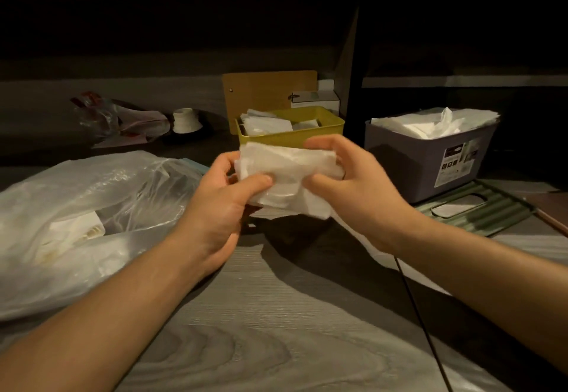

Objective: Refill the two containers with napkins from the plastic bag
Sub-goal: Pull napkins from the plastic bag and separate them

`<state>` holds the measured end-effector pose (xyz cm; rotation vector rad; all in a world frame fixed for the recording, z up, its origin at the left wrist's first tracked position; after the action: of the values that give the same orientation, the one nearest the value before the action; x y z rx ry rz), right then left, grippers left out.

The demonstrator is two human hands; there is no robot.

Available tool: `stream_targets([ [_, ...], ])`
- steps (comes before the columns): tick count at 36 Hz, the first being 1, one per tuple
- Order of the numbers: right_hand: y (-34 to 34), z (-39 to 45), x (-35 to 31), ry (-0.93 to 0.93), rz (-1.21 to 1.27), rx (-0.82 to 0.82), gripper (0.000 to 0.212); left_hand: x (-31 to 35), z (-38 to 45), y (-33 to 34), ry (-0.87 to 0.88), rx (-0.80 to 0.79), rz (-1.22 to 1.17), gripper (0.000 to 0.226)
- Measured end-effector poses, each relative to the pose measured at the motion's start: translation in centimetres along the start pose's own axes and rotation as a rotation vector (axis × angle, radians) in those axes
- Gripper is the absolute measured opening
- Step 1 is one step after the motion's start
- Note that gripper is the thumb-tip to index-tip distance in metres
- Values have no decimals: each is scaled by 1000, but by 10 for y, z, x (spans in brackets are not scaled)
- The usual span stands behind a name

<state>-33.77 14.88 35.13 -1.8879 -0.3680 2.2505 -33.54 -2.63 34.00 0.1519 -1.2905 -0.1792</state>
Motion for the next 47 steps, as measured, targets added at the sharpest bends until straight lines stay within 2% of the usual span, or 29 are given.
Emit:
stream_targets([
  [4, 2, -1, 6, -43, -71, 3, 55, -5, 3, -4, 79, -142, 273, 62],
  [7, 9, -4, 15, -24, -118, -23, 59, -10, 2, -2, 98, -202, 362, 72],
  [14, 7, -1, 17, 37, 18, 79, 30, -13, -6, 16, 249, -387, 677, 92],
  [19, 4, 4, 21, 41, 18, 162, 21, -14, -6, 17, 285, -436, 738, 103],
  [21, 1, 4, 20, 20, 20, 168, 19, -14, -5, 14, 282, -423, 736, 101],
  [23, -2, 3, 18, -17, -3, 107, 23, -15, -3, 10, 280, -389, 708, 95],
  [25, -4, 2, 18, -54, -54, -47, 39, -14, -2, 6, 276, -339, 649, 88],
  [27, -5, 0, 20, -85, -187, -173, 65, -11, 0, 1, 298, -289, 640, 80],
  [29, -6, 0, 22, -115, -282, -179, 79, -8, 2, -5, 314, -257, 651, 75],
  [36, -2, 4, 20, -236, -281, -24, 60, -8, -1, -3, 283, -346, 736, 59],
  [39, 1, 2, 20, -187, -246, -116, 66, -8, -1, -2, 271, -349, 708, 61],
  [43, 2, -3, 19, -158, -285, -186, 71, -10, -3, -1, 246, -412, 738, 75],
  [47, -3, -5, 15, -305, -376, -46, 50, -11, -1, -2, 241, -373, 756, 72],
])
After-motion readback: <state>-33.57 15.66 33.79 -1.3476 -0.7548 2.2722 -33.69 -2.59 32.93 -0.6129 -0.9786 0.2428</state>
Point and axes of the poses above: each hand's wrist, its own z-axis towards the middle knuckle, its own y-axis out of the palm, x = y × z, the point moved 4 cm from there along z, towards the middle knuckle, and after that the axes turned 11 degrees about y, right-handed, at the moved point
